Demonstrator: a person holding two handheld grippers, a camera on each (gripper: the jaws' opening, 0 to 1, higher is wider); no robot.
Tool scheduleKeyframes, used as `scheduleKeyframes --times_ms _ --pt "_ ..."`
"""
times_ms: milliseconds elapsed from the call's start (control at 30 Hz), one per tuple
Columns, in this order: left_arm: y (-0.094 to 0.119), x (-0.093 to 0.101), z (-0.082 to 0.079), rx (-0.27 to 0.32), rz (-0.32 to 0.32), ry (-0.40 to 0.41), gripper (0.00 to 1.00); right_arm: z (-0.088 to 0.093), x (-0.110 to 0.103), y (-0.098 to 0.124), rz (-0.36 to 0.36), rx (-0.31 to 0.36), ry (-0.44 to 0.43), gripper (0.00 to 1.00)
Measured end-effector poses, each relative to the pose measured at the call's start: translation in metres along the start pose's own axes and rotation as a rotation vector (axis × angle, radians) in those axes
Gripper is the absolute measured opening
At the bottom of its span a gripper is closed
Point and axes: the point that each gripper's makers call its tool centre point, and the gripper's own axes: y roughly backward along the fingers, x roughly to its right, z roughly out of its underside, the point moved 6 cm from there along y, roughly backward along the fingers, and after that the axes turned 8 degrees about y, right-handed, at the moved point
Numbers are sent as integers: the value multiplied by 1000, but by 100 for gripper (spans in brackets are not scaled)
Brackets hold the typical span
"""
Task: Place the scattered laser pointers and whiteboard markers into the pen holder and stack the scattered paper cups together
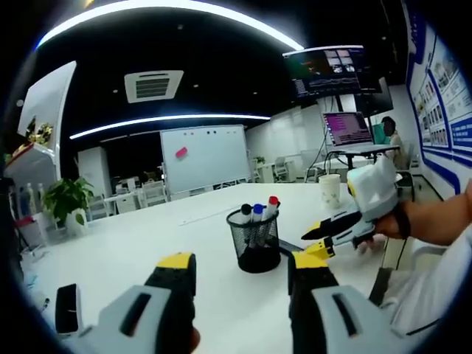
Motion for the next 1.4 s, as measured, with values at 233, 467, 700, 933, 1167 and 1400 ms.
scheduleKeyframes --times_ms 233,467,700,933,1167,1400 --pt "1 -1 0 1 -4 4 51 -1 1 -3 15 -14 -5 32" --pt "1 -1 -1 5 -6 7 51 0 3 -5 29 -25 -29 32" --pt "2 -1 1 2 -11 11 51 1 6 -5 51 -29 -34 29" --pt "2 -2 3 -4 -15 8 51 8 5 -6 66 -55 -33 24" --pt "2 -3 6 -9 -17 9 51 8 5 -4 72 -58 -34 23" --pt "1 -3 6 -8 -17 11 51 8 7 -6 78 -57 -38 20"
